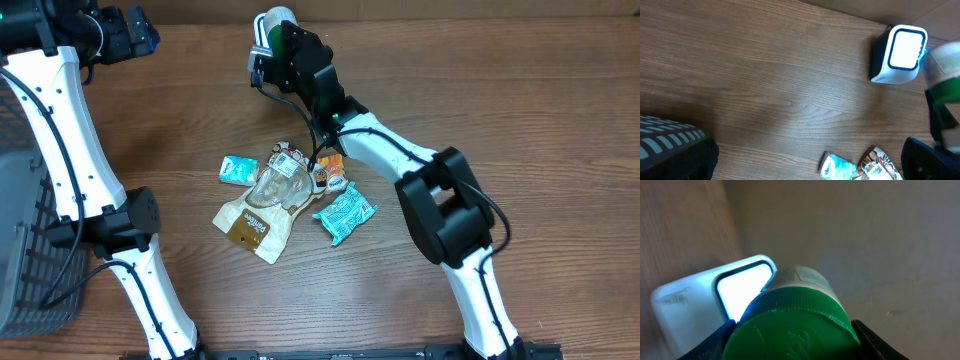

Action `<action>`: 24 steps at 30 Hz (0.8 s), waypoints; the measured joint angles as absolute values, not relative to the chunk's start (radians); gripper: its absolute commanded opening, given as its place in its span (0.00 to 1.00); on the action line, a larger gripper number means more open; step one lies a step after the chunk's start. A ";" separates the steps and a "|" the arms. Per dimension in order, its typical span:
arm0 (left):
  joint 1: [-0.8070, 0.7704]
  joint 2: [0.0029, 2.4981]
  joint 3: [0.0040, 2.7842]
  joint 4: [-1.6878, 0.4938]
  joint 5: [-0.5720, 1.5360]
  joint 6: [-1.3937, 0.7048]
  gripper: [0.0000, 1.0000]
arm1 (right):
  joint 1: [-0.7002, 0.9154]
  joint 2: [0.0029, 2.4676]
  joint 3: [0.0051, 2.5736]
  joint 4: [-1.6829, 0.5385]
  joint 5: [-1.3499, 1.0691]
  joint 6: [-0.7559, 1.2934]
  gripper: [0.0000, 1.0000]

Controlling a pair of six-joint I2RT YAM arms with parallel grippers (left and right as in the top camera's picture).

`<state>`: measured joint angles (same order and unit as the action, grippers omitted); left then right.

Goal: Scan the item barcode
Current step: 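Move the jar right and set it down on the table's right side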

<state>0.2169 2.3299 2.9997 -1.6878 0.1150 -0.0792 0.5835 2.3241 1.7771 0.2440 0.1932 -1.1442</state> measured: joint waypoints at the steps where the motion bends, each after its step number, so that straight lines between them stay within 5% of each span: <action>1: 0.217 2.330 3.000 -1.687 0.115 -0.079 1.00 | 0.588 2.289 1.776 0.171 0.196 -1.100 0.19; 9: 0.216 2.330 3.000 -1.688 0.115 -0.079 1.00 | 0.608 1.927 1.780 -0.380 0.065 -0.653 0.20; 17: 0.216 2.330 3.000 -1.687 0.115 -0.079 1.00 | 0.498 1.790 1.792 -1.036 -0.121 -0.425 0.24; 24: 0.216 2.330 3.000 -1.687 0.115 -0.079 1.00 | 0.313 1.808 1.657 -1.161 -0.134 -0.335 0.25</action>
